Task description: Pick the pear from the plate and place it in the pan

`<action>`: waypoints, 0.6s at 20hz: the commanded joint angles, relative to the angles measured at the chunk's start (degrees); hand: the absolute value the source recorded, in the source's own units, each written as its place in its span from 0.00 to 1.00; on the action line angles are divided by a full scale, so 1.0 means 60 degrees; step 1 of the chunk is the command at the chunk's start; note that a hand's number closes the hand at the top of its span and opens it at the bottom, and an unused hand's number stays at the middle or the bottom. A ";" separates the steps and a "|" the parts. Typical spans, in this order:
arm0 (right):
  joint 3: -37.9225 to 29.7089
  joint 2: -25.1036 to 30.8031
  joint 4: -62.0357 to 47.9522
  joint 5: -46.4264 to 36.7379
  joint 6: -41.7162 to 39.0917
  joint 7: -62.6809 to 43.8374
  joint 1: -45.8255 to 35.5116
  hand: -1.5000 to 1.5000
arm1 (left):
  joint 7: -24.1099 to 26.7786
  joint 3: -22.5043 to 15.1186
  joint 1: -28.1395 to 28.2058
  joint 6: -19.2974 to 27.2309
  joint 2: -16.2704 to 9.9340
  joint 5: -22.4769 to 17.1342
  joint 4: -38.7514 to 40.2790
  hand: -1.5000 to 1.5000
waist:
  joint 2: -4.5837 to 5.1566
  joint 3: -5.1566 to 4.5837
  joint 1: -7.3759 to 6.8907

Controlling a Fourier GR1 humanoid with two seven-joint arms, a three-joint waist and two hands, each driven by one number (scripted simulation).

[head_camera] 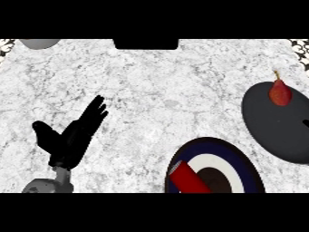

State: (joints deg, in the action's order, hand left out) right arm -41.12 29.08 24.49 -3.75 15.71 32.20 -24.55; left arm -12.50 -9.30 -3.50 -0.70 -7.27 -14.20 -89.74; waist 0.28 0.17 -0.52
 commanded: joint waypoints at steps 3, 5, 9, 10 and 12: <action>-0.0150 0.0521 -0.0391 0.0658 -0.2568 0.1278 0.1206 0.00 | 0.0478 0.0381 -0.0252 -0.0264 -0.0020 0.0009 0.0825 0.50 | -0.0012 -0.0013 0.0098; -0.0102 0.0103 -0.0330 0.0800 -0.2768 0.2026 0.1808 0.00 | -0.0011 0.0272 -0.0099 -0.0058 0.0020 0.0056 0.0120 0.50 | -0.0034 -0.0014 0.0075; 0.0167 0.0257 -0.0091 0.0963 -0.3446 0.2225 0.2479 0.00 | -0.0482 0.0345 0.0083 -0.0199 -0.0114 -0.0012 -0.0472 0.50 | -0.0044 -0.0017 0.0058; 0.0351 0.0304 0.0729 0.1101 -0.3378 0.1775 0.2658 0.00 | 0.0553 0.0398 0.0039 -0.0519 0.0108 0.0172 0.0700 0.50 | -0.0049 -0.0029 0.0110; 0.0447 0.0010 0.1925 0.1443 -0.3681 0.1336 0.3465 0.00 | 0.0445 0.0350 0.0276 -0.0399 0.0161 0.0273 0.0243 0.50 | -0.0064 -0.0036 0.0137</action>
State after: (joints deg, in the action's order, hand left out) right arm -39.58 29.66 30.17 2.73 -3.29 40.89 -8.94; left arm -11.69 -6.94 -3.23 -2.49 -7.20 -13.66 -88.40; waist -0.05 0.00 0.22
